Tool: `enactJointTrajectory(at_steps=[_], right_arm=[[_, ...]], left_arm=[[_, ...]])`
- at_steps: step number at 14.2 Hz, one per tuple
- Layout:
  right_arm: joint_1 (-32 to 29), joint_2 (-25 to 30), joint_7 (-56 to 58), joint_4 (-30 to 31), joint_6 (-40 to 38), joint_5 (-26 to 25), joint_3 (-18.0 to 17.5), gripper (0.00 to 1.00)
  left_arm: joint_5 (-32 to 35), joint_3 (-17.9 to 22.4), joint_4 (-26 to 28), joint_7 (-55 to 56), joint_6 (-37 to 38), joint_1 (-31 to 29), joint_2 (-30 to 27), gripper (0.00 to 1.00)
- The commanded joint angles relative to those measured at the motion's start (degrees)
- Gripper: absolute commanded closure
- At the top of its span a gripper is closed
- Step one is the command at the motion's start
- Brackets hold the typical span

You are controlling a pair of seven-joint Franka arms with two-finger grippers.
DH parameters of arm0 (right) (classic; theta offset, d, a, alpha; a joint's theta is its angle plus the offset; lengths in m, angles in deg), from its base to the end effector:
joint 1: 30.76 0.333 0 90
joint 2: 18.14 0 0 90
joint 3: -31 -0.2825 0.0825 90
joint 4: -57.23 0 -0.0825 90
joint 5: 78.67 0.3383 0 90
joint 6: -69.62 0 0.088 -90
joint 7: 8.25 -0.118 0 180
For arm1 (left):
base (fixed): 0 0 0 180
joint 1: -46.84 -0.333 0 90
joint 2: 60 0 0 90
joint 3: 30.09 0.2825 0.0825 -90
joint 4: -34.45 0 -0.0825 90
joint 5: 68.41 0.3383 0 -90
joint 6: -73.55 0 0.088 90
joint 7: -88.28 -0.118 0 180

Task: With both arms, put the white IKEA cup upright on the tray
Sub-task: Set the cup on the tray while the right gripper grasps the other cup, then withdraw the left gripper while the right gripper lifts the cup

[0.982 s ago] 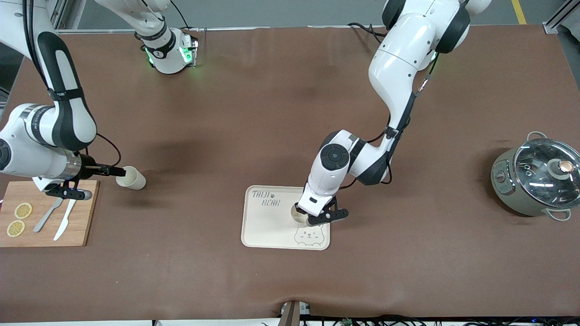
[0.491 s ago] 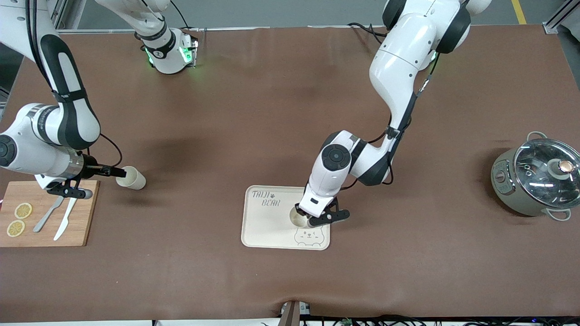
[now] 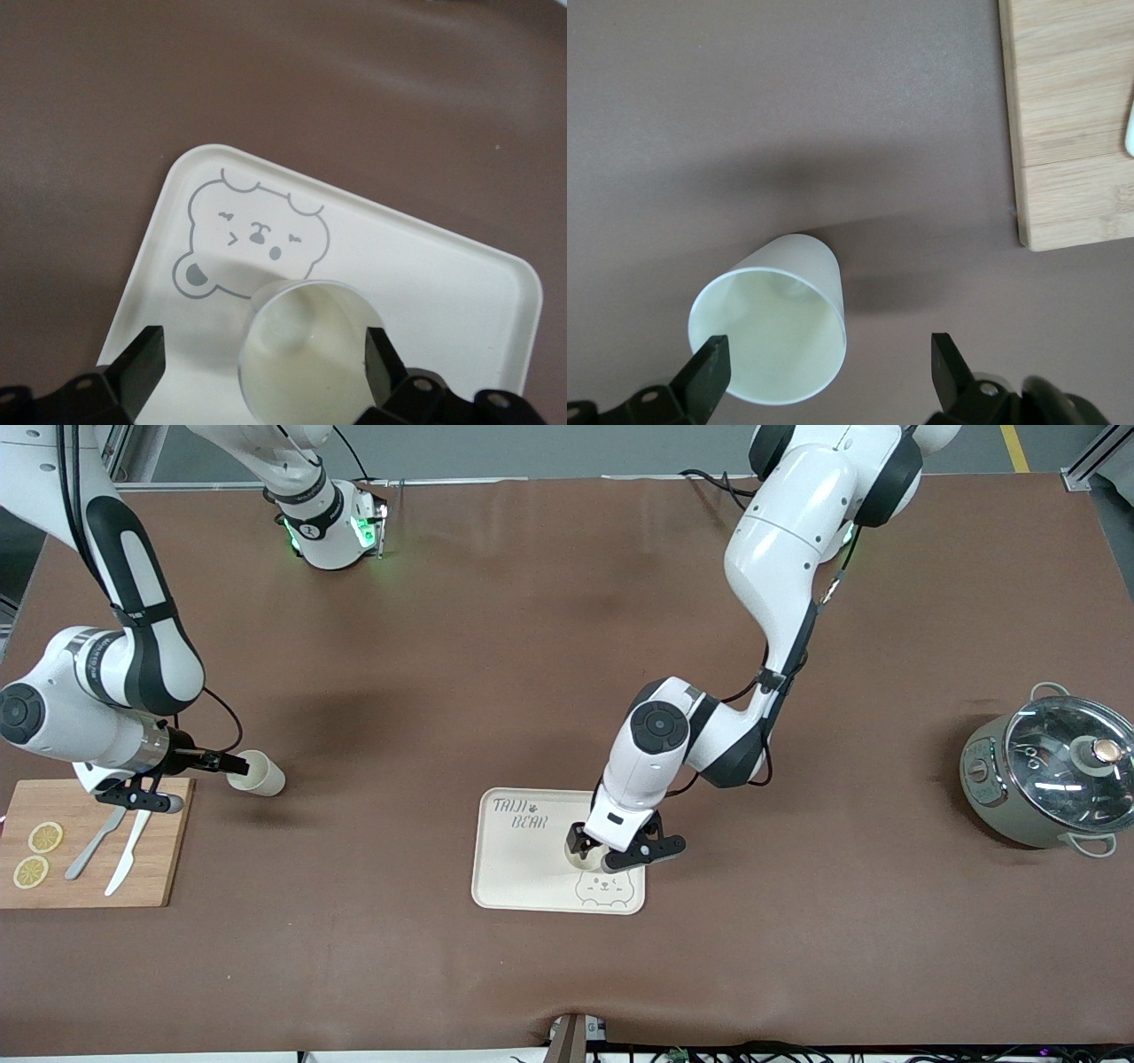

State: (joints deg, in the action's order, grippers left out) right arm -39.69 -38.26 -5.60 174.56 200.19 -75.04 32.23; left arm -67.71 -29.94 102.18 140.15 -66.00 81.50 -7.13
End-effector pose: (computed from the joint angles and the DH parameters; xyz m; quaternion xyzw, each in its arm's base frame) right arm 0.5294 -0.0927 0.2488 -0.9942 0.0869 0.0574 0.0256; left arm 0.6011 -0.4138 0.2535 0.9757 0.1443 0.1239 0.1086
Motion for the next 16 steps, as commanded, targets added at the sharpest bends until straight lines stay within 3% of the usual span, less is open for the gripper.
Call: enactJointTrajectory(at_steps=[1,4,9,12,15,16], right_arm=[[-1.2,0.6,0.5,2.9,3.0,-0.4,-1.0,0.0],[-1.1,0.4,0.6,4.7,6.4,-0.4,-1.0,0.03],[-0.8,-0.6,0.6,4.8,7.9,-0.4,-1.0,0.52],[-0.8,-0.7,0.6,4.7,7.9,-0.4,-1.0,0.69],[-0.9,-0.7,0.6,4.7,7.9,-0.4,-1.0,1.0],[-0.7,-0.6,0.5,4.6,7.5,-0.3,-1.0,1.0]], left_arm=[[-0.5,0.5,0.9,0.7,5.7,0.4,-4.5,0.0],[-0.1,0.5,0.9,0.1,16.4,-0.2,-10.7,0.0],[0.2,0.5,1.1,-14.0,32.6,-4.9,-20.8,0.0],[0.2,0.5,1.7,-22.7,38.6,-9.0,-24.2,0.0],[-0.1,0.5,1.7,-33.9,43.1,-15.5,-27.4,0.0],[-0.1,0.5,1.9,-37.2,44.0,-17.4,-27.9,0.0]])
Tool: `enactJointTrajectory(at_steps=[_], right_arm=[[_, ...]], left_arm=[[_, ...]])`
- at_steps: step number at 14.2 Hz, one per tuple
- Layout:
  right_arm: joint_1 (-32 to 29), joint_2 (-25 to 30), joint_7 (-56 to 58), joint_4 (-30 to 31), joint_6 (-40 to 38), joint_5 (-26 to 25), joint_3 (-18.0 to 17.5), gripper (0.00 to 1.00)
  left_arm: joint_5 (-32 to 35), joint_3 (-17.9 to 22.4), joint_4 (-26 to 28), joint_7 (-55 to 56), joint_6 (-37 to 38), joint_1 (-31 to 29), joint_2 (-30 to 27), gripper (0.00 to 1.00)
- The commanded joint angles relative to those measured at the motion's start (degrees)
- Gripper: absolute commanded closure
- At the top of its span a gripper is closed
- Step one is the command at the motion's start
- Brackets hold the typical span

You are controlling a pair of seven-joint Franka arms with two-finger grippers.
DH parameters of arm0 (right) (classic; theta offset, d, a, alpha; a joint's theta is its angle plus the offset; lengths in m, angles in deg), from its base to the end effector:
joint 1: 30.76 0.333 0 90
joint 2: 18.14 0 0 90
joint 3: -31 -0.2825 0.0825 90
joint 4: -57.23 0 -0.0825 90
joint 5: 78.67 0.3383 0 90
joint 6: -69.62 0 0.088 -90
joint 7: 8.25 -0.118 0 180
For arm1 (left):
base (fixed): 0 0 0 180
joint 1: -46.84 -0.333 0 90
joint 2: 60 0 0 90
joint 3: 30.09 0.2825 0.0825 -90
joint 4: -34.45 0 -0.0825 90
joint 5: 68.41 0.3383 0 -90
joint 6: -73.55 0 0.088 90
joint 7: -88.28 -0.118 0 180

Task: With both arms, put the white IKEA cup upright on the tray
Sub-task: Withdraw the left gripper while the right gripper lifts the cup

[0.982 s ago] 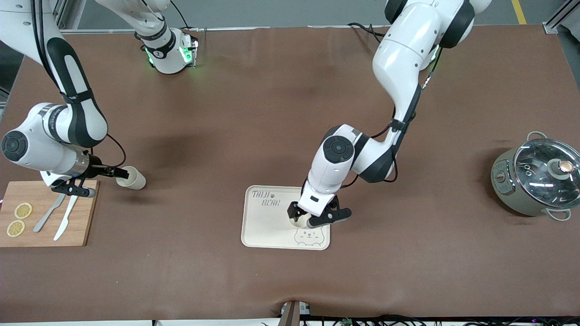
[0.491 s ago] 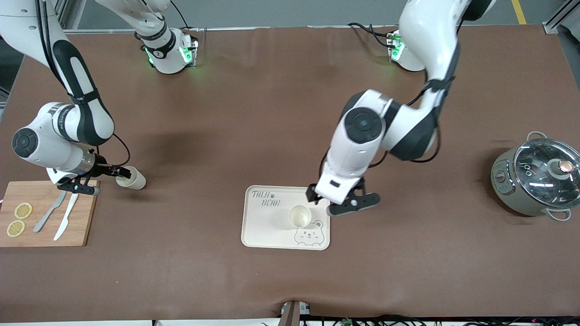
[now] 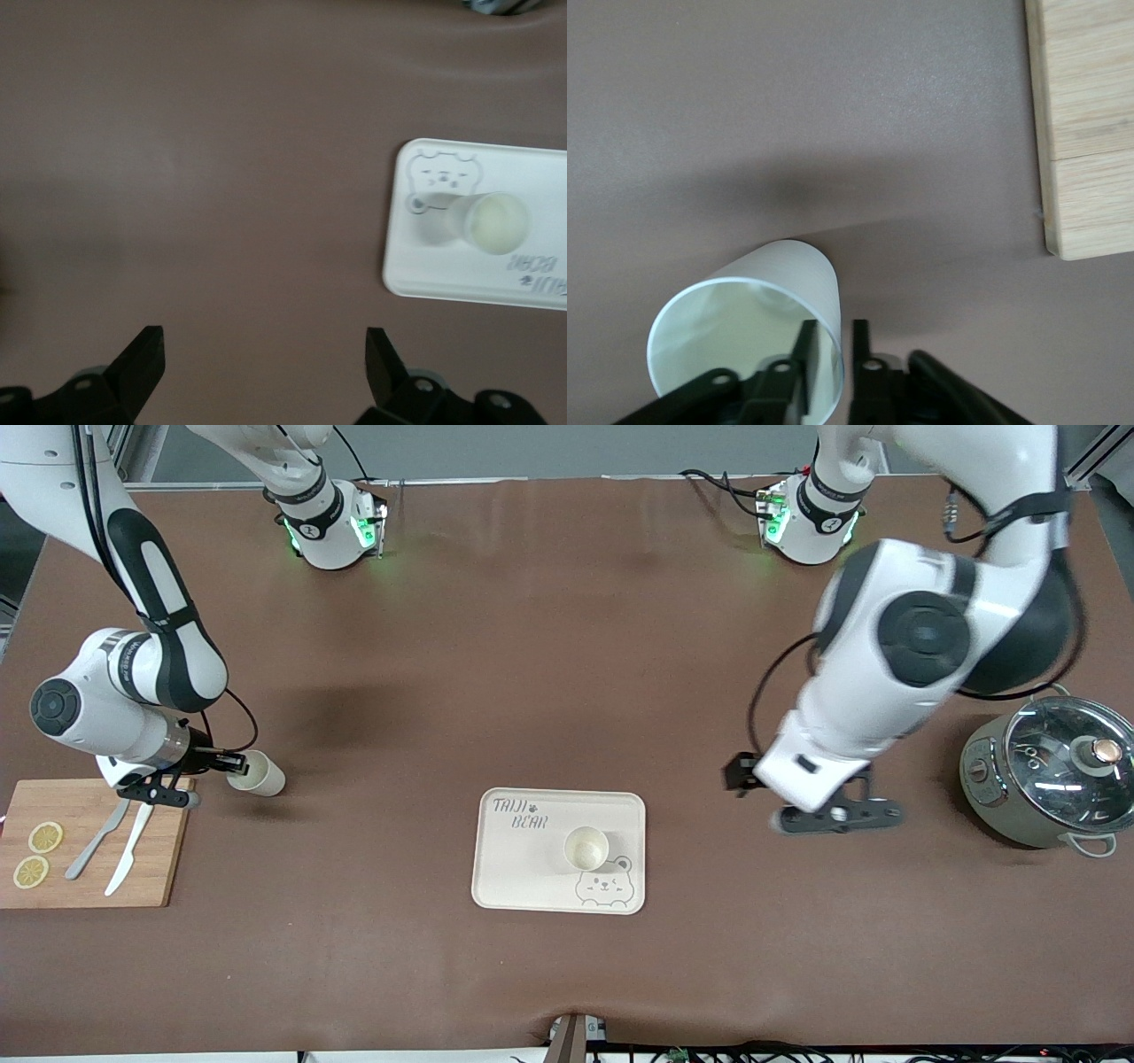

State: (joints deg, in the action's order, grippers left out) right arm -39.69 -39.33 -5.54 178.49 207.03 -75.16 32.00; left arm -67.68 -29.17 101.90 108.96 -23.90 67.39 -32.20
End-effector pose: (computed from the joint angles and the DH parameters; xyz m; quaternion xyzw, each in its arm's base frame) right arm 0.5202 -0.0902 0.2234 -0.9952 0.0858 0.0418 0.0213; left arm 0.6040 -0.2164 0.4811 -0.9997 -0.0075 -0.0215 0.0028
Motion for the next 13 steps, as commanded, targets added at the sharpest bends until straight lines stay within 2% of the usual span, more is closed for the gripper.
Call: enactJointTrajectory(at_steps=[1,4,8,10,13], right_arm=[[-0.7,0.4,0.5,0.5,0.4,-0.2,-0.7,1.0],[-0.7,0.6,0.5,0.1,-0.4,-0.2,-0.8,1.0],[0.6,0.6,0.5,-2.6,-0.7,-0.1,-1.1,1.0],[2.0,0.6,-0.2,-6.4,-5.5,0.0,-1.1,1.0],[2.3,0.5,-0.4,-11.6,-12.8,0.5,-1.1,1.0]], left_arm=[[-0.1,-0.3,2.4,-8.7,3.0,-5.2,-3.2,0.0],[-0.7,-0.5,2.8,-17.7,3.5,-11.1,-3.8,0.0],[-2.6,-0.7,6.7,-21.7,3.3,-17.2,-6.4,0.0],[-4.4,-0.8,12.0,-25.4,1.2,-19.8,-10.0,0.0],[-7.1,-0.7,22.8,-26.7,-5.4,-21.7,-17.1,0.0]])
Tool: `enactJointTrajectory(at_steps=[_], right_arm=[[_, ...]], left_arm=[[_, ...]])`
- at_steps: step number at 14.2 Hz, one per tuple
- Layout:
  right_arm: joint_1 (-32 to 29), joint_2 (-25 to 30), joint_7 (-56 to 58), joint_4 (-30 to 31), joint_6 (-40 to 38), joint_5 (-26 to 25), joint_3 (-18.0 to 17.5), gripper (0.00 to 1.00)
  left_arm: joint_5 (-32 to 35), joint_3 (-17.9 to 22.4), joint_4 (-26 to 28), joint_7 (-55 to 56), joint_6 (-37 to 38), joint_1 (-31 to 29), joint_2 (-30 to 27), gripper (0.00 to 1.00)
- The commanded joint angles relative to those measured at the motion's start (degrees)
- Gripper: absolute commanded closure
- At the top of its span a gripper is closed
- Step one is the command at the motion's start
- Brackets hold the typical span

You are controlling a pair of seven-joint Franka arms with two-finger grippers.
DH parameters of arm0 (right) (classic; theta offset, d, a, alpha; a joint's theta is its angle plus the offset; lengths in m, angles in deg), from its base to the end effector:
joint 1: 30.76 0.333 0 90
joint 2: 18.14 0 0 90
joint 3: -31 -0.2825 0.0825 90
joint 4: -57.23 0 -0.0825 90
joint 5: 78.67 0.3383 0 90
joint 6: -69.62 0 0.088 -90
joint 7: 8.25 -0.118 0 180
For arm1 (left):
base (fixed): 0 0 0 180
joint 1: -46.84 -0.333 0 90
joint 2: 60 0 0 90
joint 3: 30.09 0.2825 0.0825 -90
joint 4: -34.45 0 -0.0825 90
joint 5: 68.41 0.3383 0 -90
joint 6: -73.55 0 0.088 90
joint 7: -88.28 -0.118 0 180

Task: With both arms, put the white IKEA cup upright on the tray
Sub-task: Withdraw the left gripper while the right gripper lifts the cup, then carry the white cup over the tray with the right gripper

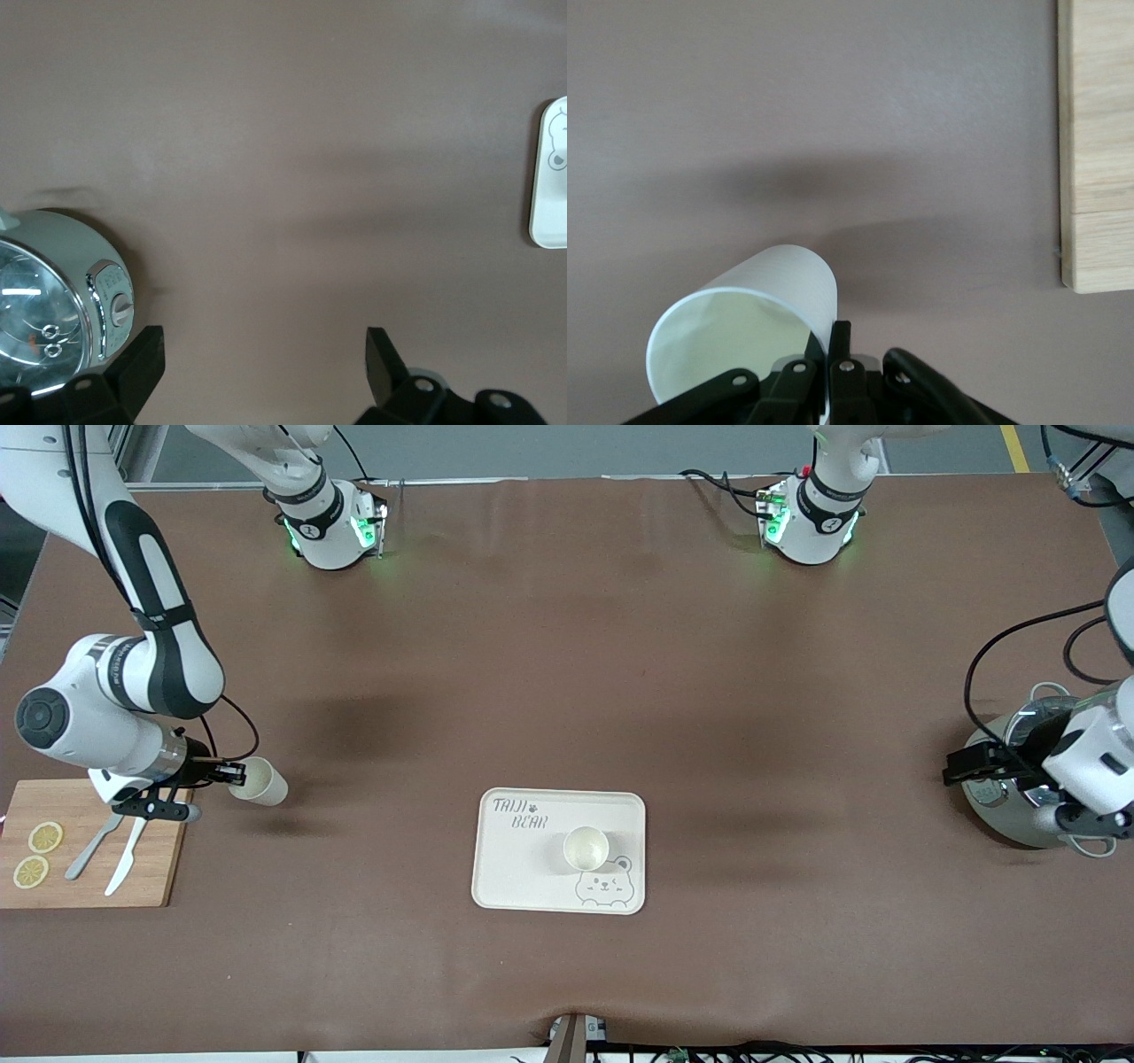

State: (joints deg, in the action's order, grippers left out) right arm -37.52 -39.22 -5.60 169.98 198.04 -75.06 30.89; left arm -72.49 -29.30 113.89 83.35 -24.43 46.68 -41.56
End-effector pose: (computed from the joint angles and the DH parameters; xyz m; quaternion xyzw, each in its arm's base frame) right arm 0.5528 -0.0621 0.2664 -0.9970 0.0556 0.0451 0.0278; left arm 0.6023 0.0014 0.4926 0.9990 -0.0302 0.0026 0.0330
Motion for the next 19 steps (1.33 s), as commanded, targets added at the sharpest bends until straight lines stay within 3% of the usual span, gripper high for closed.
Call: enactJointTrajectory(at_steps=[1,7,9,12,16,19], right_arm=[[0.9,0.4,-0.4,-4.5,-5.3,0.5,0.0,1.0],[4.3,-0.3,-5.5,-7.9,-6.2,1.0,-0.1,1.0],[5.7,-0.9,-8.4,-8.9,-6.3,1.7,0.0,1.0],[7.6,-1.9,-12.2,-12.0,-9.3,5.1,0.0,1.0],[12.2,-4.1,-21.5,-15.5,-9.7,5.3,0.0,1.0],[16.7,-6.1,-30.6,-18.6,-9.7,5.3,0.0,1.0]], left_arm=[[-2.9,-0.5,13.1,-0.4,-6.0,-1.0,-9.2,0.0],[-2.2,-2.8,16.4,3.6,-6.6,-0.5,-11.0,0.0],[-2.2,-3.2,18.2,3.7,-9.8,-0.5,-10.9,0.0],[-2.3,-3.4,17.9,3.9,-10.8,-0.3,-9.6,0.0],[-0.8,-6.9,17.6,12.8,-10.6,0.4,-9.8,0.0],[1.4,-7.7,16.7,12.8,-10.5,0.1,-9.8,0.0]])
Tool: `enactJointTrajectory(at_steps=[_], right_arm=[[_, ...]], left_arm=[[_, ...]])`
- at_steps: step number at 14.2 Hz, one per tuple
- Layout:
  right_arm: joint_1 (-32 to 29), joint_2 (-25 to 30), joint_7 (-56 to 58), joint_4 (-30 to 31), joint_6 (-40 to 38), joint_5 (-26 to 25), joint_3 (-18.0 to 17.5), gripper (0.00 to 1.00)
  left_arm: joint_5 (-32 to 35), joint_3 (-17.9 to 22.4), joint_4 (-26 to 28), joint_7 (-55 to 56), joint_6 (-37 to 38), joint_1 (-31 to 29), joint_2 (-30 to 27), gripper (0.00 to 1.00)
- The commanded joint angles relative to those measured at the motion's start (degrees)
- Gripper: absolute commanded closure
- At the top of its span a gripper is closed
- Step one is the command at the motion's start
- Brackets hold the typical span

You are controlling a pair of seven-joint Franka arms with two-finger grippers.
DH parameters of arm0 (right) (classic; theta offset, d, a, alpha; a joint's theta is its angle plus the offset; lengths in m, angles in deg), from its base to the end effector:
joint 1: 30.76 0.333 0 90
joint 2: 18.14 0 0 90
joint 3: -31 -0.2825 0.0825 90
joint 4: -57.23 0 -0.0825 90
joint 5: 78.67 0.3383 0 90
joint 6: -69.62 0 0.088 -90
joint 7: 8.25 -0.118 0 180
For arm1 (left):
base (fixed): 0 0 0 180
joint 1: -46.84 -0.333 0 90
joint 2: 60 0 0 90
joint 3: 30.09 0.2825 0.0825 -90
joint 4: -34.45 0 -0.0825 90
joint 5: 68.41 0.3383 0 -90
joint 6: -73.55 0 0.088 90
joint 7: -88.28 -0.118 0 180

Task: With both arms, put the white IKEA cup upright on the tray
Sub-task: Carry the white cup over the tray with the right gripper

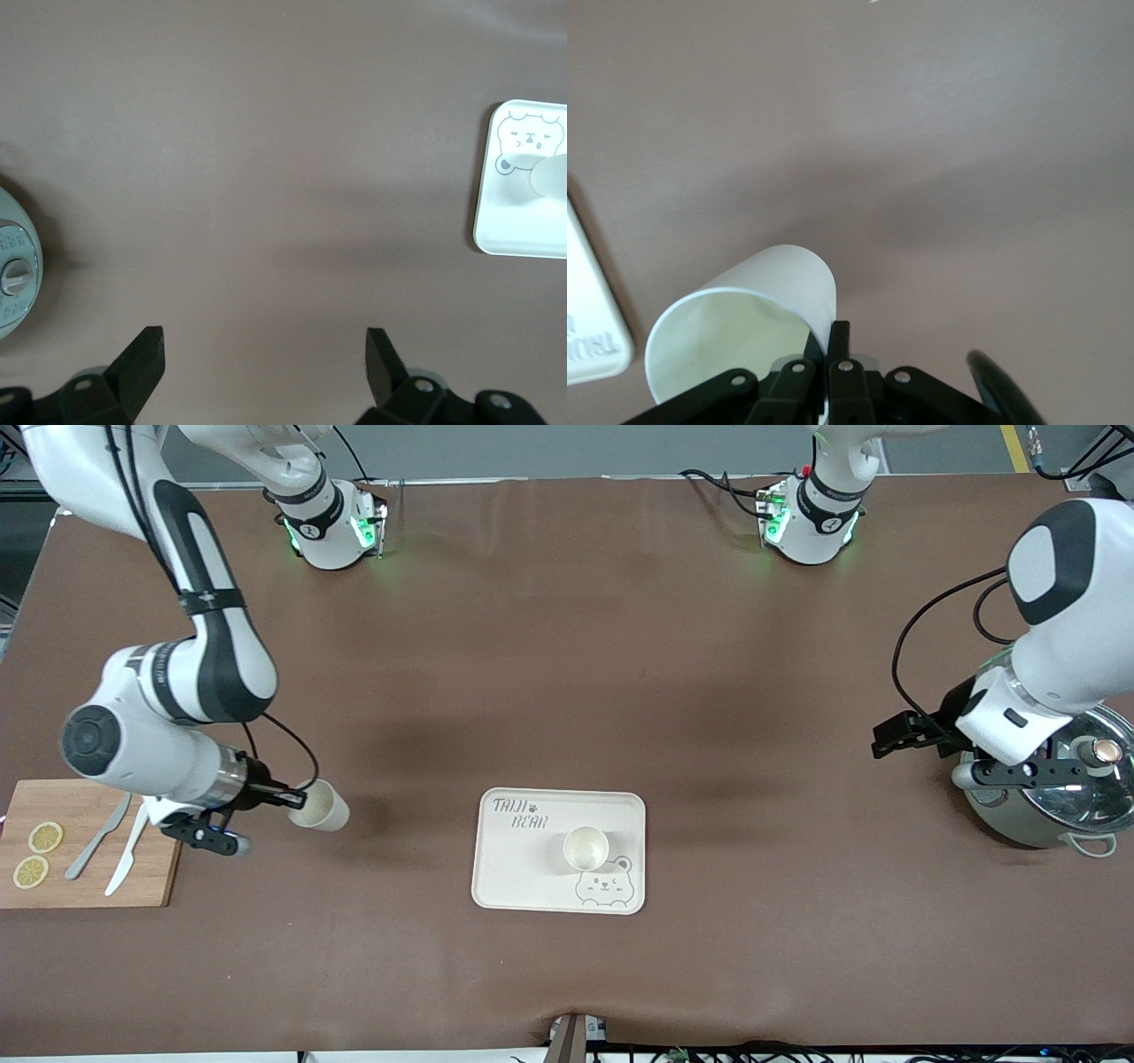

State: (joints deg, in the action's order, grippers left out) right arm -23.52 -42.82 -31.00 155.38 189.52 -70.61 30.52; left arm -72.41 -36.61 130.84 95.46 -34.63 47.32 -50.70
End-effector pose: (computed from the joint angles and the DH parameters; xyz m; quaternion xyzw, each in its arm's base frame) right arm 0.5976 0.0889 0.3193 -0.9837 0.1670 0.0409 0.0529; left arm 0.5635 -0.0717 0.4732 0.9988 0.0127 0.0167 0.0450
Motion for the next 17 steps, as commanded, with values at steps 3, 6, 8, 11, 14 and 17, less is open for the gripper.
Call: enactJointTrajectory(at_steps=[3,6,8,11,14,17], right_arm=[[6.2,-4.8,-12.1,-7.4,-1.2,0.8,0.4,1.0],[7.9,-6.5,-16.2,-8.9,-1.1,0.8,0.4,1.0],[9.6,-8.5,-19.9,-12.0,-1.2,0.9,0.3,1.0],[11.9,-12.0,-24.6,-15.7,-1.2,0.9,0.3,1.0],[14.5,-14.5,-29.1,-18.9,-0.9,2.0,0.3,1.0],[16.6,-17.7,-33.2,-22.7,-0.3,3.4,0.3,1.0]], left_arm=[[1.3,-0.4,-0.4,0.6,-0.3,-0.8,-0.7,0.0],[1.3,-0.3,-0.7,0.6,-0.3,-0.9,-0.4,0.0],[1.3,-0.3,-0.8,0.6,-0.3,-1.0,-0.2,0.0],[1.4,-0.3,-0.7,0.6,-0.3,-1.0,-0.2,0.0],[1.4,-0.4,-0.7,0.6,-0.3,-0.9,-0.1,0.0],[1.4,-0.3,-2.2,0.6,0.0,-0.7,-0.1,0.0]])
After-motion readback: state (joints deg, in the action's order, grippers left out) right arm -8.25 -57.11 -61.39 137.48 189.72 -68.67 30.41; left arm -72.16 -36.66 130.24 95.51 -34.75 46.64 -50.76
